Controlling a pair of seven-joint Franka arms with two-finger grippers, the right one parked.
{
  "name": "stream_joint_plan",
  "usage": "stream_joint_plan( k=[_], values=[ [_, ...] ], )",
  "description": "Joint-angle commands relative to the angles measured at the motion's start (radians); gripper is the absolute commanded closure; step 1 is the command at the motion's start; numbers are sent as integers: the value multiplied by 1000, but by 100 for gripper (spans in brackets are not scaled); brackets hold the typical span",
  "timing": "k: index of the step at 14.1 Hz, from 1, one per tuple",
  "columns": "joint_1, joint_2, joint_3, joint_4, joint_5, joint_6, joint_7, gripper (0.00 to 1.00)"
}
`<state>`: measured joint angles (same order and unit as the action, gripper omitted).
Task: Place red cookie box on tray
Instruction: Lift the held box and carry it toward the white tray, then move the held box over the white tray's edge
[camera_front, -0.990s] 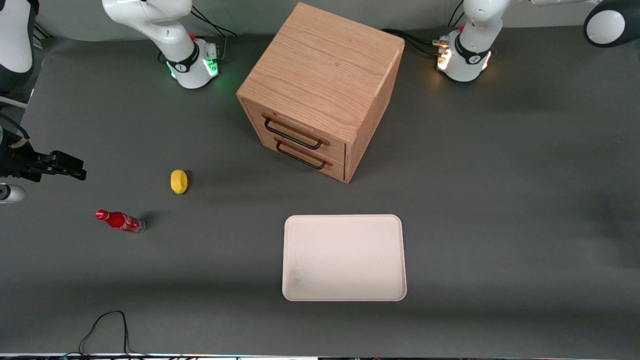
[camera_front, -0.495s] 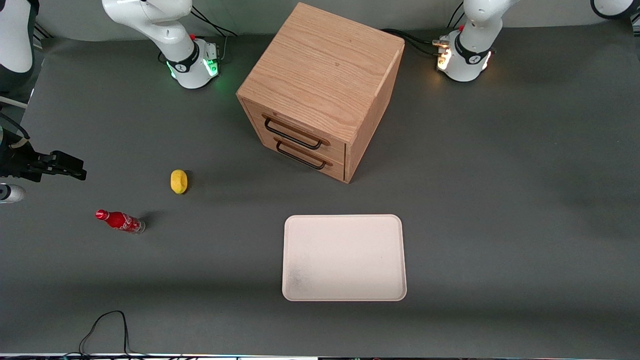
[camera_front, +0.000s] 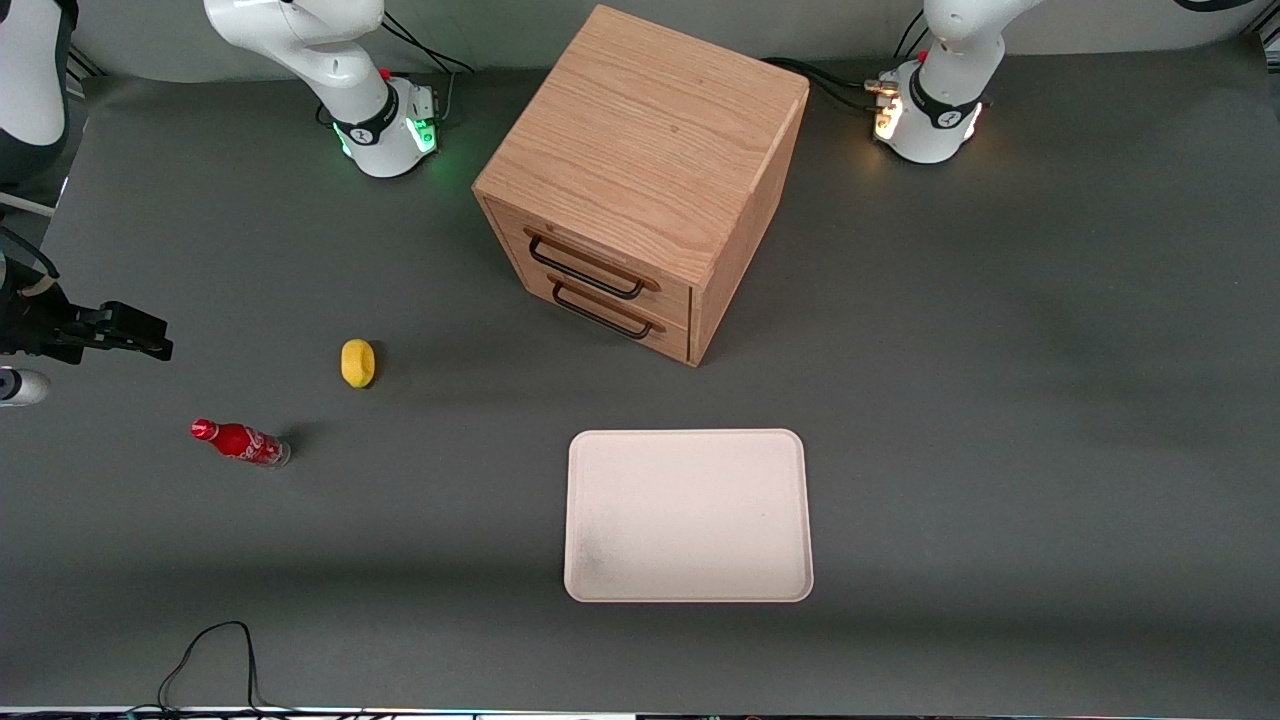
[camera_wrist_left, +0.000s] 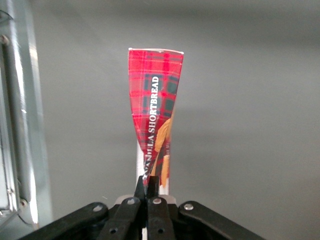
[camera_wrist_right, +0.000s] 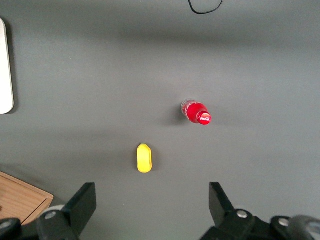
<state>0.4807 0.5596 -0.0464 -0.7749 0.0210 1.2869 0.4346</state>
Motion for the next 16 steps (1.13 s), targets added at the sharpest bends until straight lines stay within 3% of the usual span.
stream_joint_plan(
  k=[1,6,10,16],
  values=[
    [-207,-50,16,-27,59,-96,-192,100],
    [-546,-49,14,-32,45,-127,-546,100],
    [-668,-47,14,-52,-13,-40,-738,100],
    [-824,-47,16,-150,-16,184,-1023,100]
  ],
)
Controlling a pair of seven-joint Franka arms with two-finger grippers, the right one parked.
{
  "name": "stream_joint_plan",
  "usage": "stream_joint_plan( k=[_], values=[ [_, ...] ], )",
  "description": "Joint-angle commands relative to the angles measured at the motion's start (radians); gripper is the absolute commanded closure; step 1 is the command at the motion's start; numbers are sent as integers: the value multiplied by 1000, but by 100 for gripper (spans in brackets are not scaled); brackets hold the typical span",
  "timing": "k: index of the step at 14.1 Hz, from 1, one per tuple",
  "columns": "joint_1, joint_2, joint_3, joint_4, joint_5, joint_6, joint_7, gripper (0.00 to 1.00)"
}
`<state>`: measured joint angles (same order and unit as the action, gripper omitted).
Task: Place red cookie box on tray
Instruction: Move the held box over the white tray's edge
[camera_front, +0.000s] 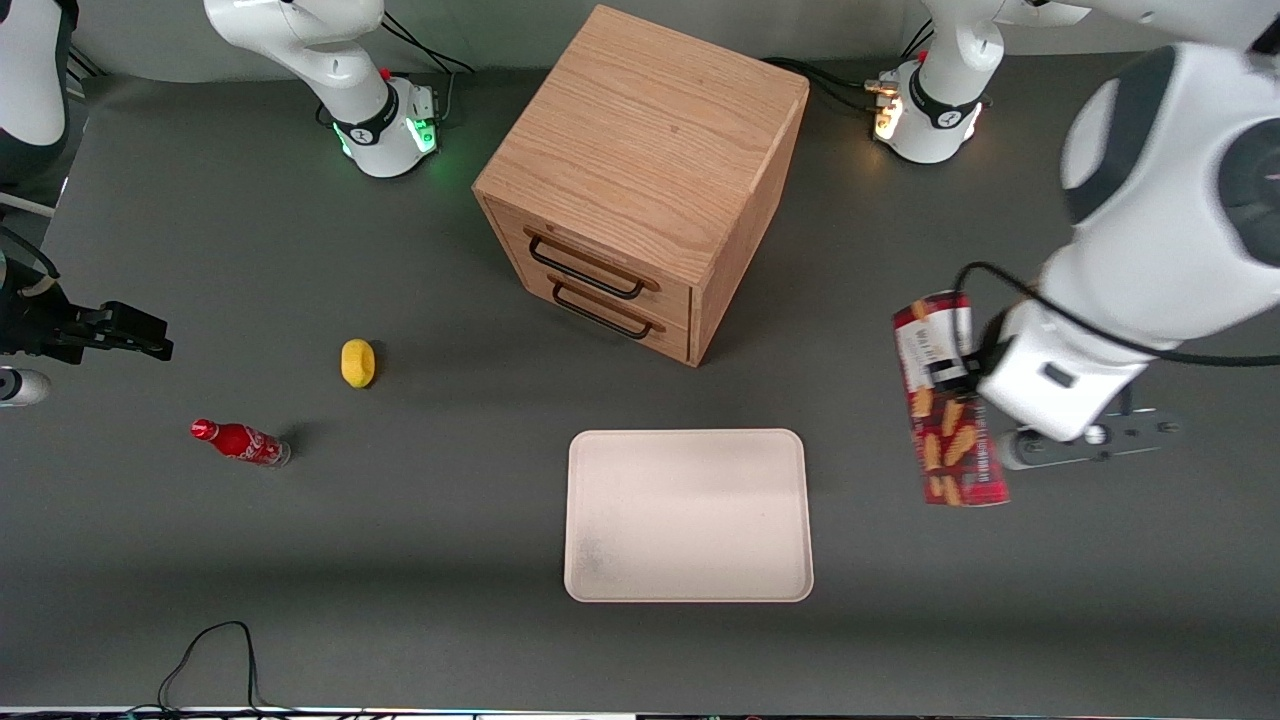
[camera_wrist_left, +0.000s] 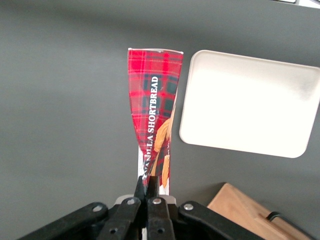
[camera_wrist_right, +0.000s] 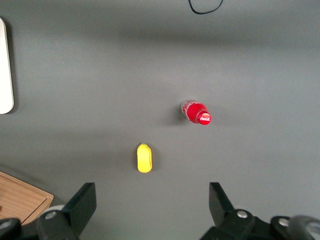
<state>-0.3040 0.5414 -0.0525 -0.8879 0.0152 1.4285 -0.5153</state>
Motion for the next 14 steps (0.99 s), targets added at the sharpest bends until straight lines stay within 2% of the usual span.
stream_joint_plan(
  k=[1,5,11,14],
  values=[
    [-58,-28,22,-46,-9,73,-112,100],
    [-81,-24,22,-51,-50,99,-134,100],
    [-98,-17,22,-54,-38,141,-120,100],
    [-110,-11,19,-130,-29,263,-91,100]
  ],
)
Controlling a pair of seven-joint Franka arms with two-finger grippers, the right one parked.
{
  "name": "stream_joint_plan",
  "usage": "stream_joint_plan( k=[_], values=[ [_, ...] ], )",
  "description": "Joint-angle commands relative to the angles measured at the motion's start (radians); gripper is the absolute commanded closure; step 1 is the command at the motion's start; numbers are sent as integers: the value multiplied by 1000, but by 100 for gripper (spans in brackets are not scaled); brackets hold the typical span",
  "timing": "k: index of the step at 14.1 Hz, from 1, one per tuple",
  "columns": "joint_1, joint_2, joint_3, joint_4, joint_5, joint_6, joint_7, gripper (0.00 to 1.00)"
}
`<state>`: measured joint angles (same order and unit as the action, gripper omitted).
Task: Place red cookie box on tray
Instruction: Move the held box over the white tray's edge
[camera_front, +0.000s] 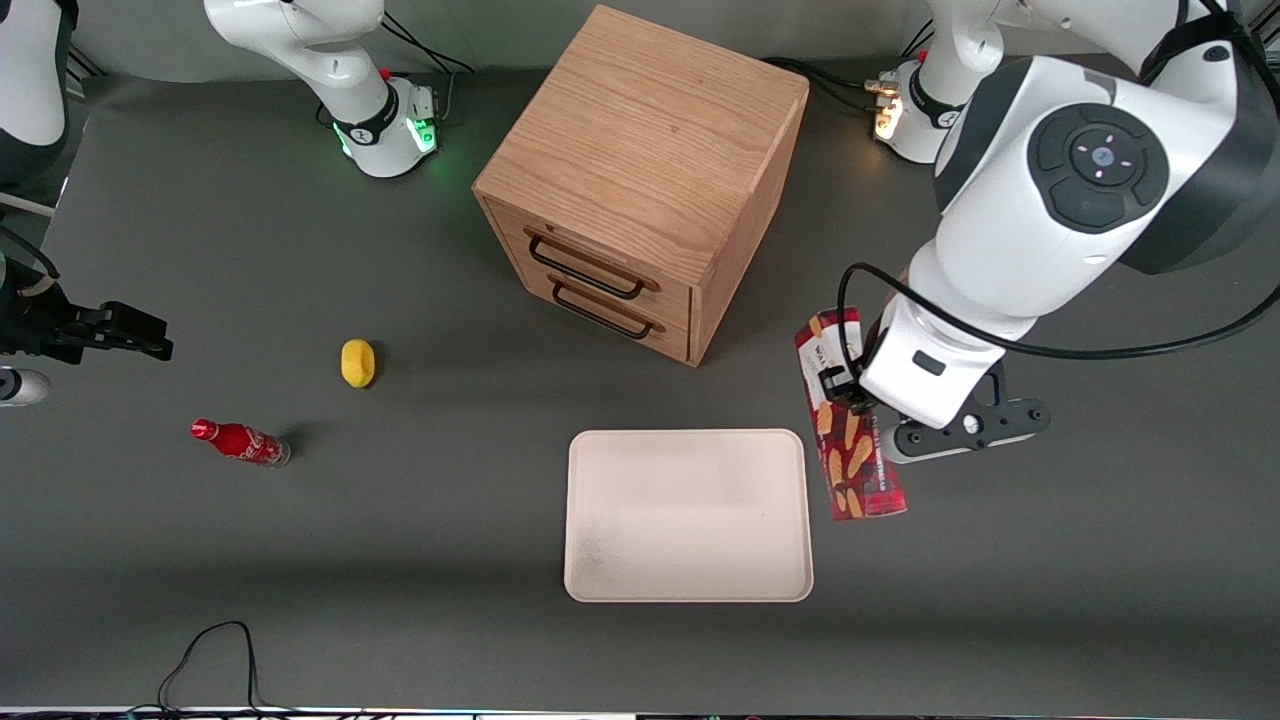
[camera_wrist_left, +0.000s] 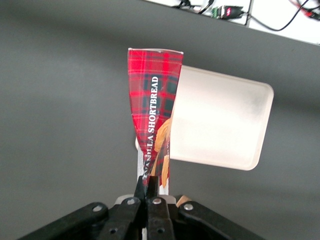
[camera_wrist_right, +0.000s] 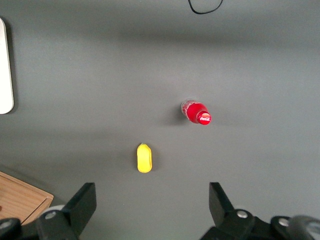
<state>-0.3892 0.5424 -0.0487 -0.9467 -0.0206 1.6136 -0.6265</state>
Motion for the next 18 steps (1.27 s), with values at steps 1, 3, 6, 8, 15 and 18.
stream_joint_plan(
  k=[1,3,6,8,15,18],
  values=[
    [-31,-10,15,-119,16,130,68,100],
    [-37,20,15,-165,22,221,79,100],
    [-51,120,15,-165,97,268,67,100],
    [-51,172,15,-167,103,337,65,100],
    [-43,243,21,-285,156,568,123,100],
    [-43,281,21,-291,174,624,119,100]
  ],
)
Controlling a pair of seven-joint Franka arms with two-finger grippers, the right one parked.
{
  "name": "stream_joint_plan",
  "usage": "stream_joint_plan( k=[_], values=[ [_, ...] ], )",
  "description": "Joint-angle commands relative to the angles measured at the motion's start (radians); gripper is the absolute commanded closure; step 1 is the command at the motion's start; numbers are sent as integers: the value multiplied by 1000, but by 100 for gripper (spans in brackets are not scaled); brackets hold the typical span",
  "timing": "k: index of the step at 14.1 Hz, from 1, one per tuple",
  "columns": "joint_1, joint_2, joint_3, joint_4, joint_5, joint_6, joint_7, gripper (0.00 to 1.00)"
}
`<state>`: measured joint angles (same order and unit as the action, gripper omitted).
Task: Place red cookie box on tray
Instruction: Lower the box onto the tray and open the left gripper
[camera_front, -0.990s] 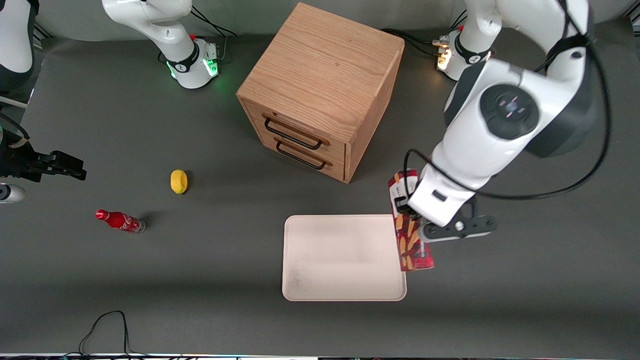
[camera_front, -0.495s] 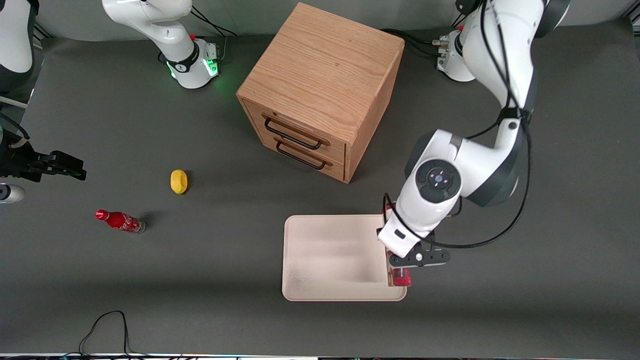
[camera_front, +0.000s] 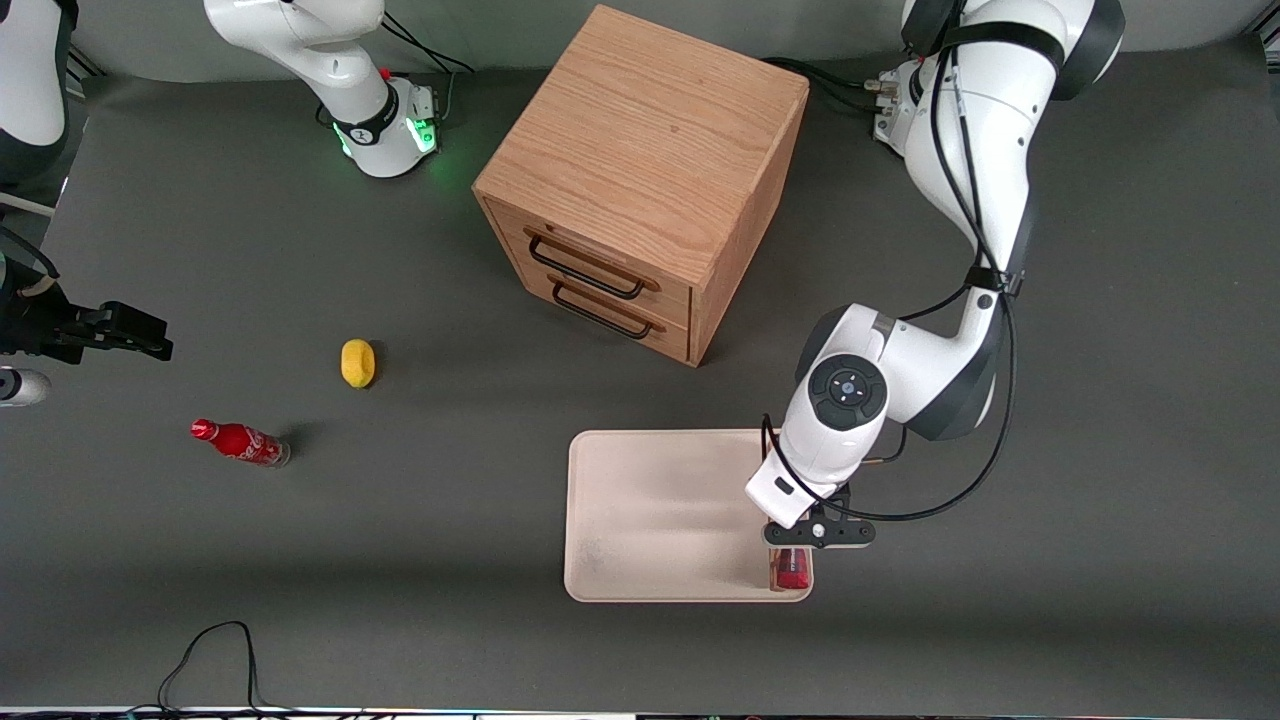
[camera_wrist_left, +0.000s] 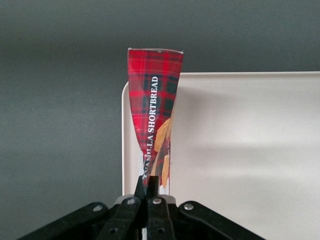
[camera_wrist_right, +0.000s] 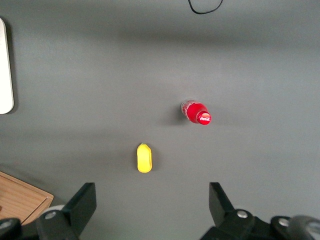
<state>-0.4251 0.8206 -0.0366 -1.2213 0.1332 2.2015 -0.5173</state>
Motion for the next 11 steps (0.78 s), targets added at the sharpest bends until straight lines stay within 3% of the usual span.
stream_joint_plan(
  k=[1,6,7,8,9,11],
  values=[
    [-8,6,9,-17,20,41,7,100],
    [-6,14,9,-17,19,41,-3,100],
    [-6,14,9,-17,20,41,-3,57],
    [-8,14,11,-18,20,41,-3,27],
    [-8,12,11,-18,20,40,-3,14],
    [-6,8,11,-18,19,29,-10,0]
  ],
)
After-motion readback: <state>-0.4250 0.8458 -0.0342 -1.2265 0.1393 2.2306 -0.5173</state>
